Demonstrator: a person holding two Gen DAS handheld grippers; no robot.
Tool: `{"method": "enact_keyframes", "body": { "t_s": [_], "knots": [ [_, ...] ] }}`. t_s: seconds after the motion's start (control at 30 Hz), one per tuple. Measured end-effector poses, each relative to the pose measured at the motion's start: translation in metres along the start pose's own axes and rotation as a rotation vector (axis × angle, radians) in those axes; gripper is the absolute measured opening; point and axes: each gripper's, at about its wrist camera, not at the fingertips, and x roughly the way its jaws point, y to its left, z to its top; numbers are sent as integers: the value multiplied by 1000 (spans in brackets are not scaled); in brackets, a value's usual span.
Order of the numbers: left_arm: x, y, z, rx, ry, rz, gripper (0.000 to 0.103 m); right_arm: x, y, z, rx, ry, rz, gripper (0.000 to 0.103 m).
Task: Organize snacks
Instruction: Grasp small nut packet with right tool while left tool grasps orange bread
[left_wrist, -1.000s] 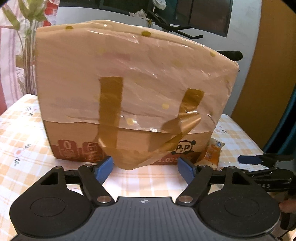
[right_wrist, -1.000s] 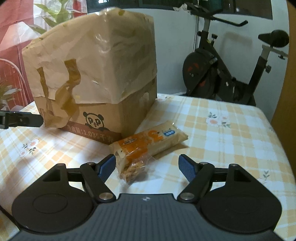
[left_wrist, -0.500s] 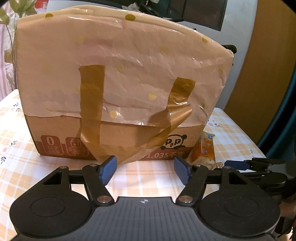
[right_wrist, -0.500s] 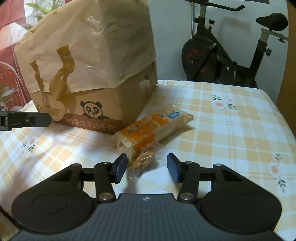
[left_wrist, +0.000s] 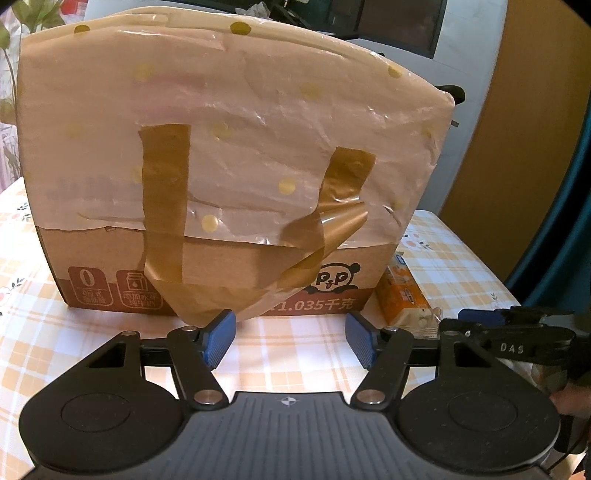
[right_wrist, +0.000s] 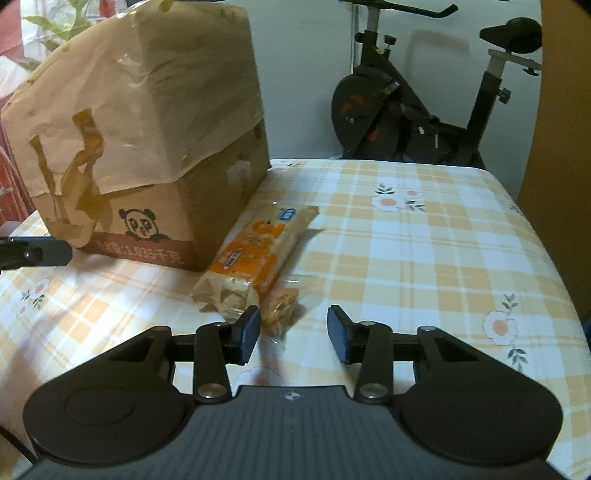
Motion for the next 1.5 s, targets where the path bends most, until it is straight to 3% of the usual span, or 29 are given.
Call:
{"method": "enact_keyframes", "body": {
  "t_s": [0.2, 0.37, 0.67, 0.73, 0.93, 1.07, 1.3, 1.4, 1.5],
  "knots": [
    [2, -2, 0, 0, 6, 0, 68, -6, -5, 6, 39, -56, -14, 43],
    [2, -4, 0, 8, 6, -4, 67, 6, -4, 11, 68, -41, -17, 43],
    [4, -4, 1, 6, 17, -12, 67, 16, 7, 3, 10, 6, -25, 37],
    [7, -7, 2, 12, 23, -26, 67, 14, 6, 2, 8, 6, -14, 22],
    [24, -37, 10, 44, 25, -111, 66, 7, -4, -1, 0, -1, -28, 19],
    [44, -64, 15, 86, 37, -155, 60, 1, -14, -4, -9, -9, -54, 19],
    [78, -102, 11, 137, 85, -138, 59, -4, -39, -11, 88, -55, -54, 19],
    [86, -113, 10, 174, 69, -78, 59, -6, -39, -11, 85, -71, -40, 19],
    [92, -116, 7, 183, 69, -64, 59, -6, -37, -12, 82, -70, -31, 19]
  ]
}}
